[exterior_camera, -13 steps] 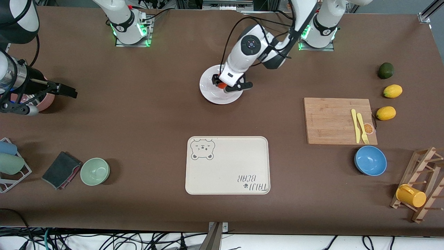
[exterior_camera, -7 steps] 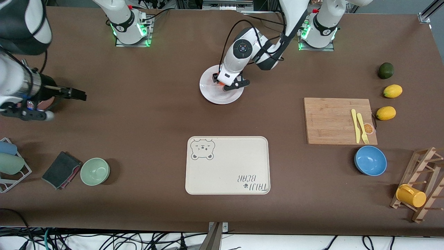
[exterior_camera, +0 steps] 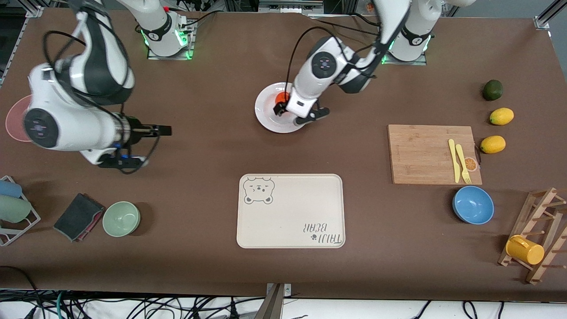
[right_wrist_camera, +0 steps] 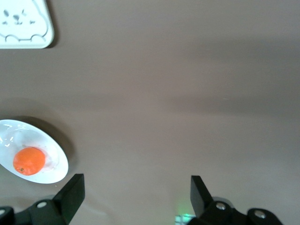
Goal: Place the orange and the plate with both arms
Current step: 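Release the orange and withdraw the left gripper while the right gripper approaches the plate, then grasp the white plate rim with the right gripper, then slide the plate with the right gripper onto the bear tray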
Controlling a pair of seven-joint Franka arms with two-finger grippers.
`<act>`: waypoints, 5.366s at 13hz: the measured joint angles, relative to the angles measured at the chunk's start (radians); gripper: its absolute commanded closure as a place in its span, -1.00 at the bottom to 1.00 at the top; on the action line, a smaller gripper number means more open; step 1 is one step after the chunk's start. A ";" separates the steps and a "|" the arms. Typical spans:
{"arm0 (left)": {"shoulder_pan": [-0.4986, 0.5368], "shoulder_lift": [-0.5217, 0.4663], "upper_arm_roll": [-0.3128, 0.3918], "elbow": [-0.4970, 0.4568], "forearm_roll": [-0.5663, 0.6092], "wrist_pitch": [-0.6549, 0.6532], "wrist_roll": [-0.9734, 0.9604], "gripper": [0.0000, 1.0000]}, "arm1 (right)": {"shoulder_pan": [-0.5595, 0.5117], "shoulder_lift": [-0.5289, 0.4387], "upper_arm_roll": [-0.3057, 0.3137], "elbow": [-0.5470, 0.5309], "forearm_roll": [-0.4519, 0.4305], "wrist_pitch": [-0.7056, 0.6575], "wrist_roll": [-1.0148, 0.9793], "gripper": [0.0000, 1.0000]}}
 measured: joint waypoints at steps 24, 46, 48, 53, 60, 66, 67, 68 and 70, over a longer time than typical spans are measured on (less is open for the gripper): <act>0.513 -0.404 0.264 0.323 0.290 -0.819 0.987 -1.00 | 0.002 0.007 0.363 -0.640 0.755 0.842 -0.480 -1.00; 0.556 -0.278 0.250 0.509 0.290 -0.904 0.980 -1.00 | 0.133 0.105 0.390 -0.582 0.841 1.020 -0.567 1.00; 0.557 -0.276 0.252 0.509 0.290 -0.914 0.980 -1.00 | 0.133 0.104 0.391 -0.579 0.841 1.019 -0.570 1.00; 0.557 -0.275 0.252 0.509 0.290 -0.935 0.980 -1.00 | 0.133 0.104 0.391 -0.578 0.841 1.021 -0.574 1.00; 0.557 -0.275 0.252 0.509 0.290 -0.945 0.980 -1.00 | 0.126 0.105 0.389 -0.562 0.893 1.049 -0.574 1.00; 0.557 -0.274 0.252 0.509 0.290 -0.950 0.980 -1.00 | 0.111 0.108 0.378 -0.503 1.001 1.058 -0.574 1.00; 0.557 -0.274 0.252 0.509 0.290 -0.950 0.980 -1.00 | 0.105 0.108 0.378 -0.497 1.002 1.058 -0.574 1.00; 0.557 -0.274 0.252 0.509 0.290 -0.951 0.980 -1.00 | 0.100 0.109 0.377 -0.492 1.003 1.058 -0.574 1.00; 0.557 -0.274 0.252 0.509 0.290 -0.951 0.980 -1.00 | 0.098 0.109 0.377 -0.481 1.026 1.058 -0.573 1.00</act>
